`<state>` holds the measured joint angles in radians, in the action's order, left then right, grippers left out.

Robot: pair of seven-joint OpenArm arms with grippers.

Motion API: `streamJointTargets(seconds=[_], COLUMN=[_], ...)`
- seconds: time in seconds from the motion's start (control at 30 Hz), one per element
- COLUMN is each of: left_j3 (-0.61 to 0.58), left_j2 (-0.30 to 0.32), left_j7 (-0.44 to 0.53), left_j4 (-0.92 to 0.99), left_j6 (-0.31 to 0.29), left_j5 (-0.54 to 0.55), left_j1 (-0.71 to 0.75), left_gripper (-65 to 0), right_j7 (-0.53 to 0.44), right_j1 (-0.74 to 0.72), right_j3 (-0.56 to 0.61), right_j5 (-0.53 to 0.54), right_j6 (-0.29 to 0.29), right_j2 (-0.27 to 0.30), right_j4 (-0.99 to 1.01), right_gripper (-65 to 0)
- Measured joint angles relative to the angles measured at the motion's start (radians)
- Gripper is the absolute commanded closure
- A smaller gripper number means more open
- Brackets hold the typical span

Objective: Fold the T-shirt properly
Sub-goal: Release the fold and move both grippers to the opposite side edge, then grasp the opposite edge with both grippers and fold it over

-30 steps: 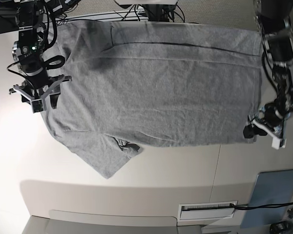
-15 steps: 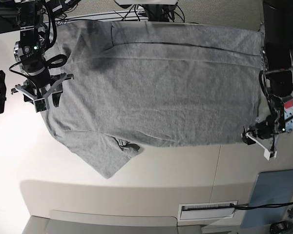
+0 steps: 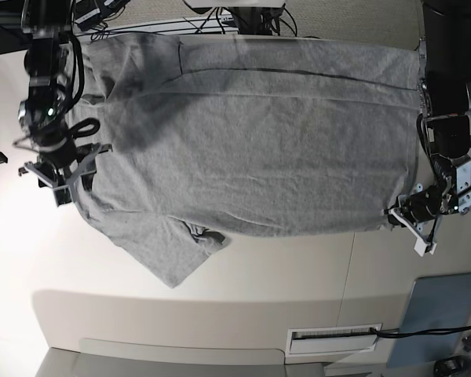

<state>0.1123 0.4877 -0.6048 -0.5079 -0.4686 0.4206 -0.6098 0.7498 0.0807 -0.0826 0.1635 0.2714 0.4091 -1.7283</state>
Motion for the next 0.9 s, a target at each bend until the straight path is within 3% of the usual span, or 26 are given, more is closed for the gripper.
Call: streamJointTargets(seconds=[0.13, 0.4, 0.53, 0.63, 0.73, 0.83, 0.9], left_j3=[0.0, 0.0, 0.0, 0.0, 0.0, 0.0, 0.0], left_j2=[0.0, 0.0, 0.0, 0.0, 0.0, 0.0, 0.0], left_j7=[0.0, -0.003, -0.004, -0.004, -0.004, -0.003, -0.004], left_j4=[0.0, -0.001, -0.001, -0.001, -0.001, -0.001, -0.001], left_j6=[0.0, 0.0, 0.0, 0.0, 0.0, 0.0, 0.0], left_j5=[-0.002, 0.001, 0.001, 0.0, 0.0, -0.001, -0.001], left_j1=[0.0, 0.002, 0.002, 0.002, 0.003, 0.003, 0.003], left_gripper=[0.0, 0.0, 0.0, 0.0, 0.0, 0.0, 0.0], right_j7=[-0.011, -0.007, -0.04, -0.028, -0.044, -0.063, -0.067], right_j1=[-0.221, -0.653, -0.822, -0.891, -0.909, -0.899, -0.894], right_j3=[0.073, 0.333, 0.423, 0.452, 0.451, 0.451, 0.449], right_j5=[0.018, 0.02, 0.022, 0.057, 0.075, 0.084, 0.098], right_j6=[0.037, 0.04, 0.095, 0.192, 0.227, 0.226, 0.227], right_j2=[0.0, -0.004, 0.002, -0.003, -0.008, -0.006, -0.005], right_j4=[0.233, 0.858, 1.135, 1.287, 1.343, 1.344, 1.344], right_gripper=[-27.3, -27.3, -27.3, -27.3, -27.3, -27.0, -21.6])
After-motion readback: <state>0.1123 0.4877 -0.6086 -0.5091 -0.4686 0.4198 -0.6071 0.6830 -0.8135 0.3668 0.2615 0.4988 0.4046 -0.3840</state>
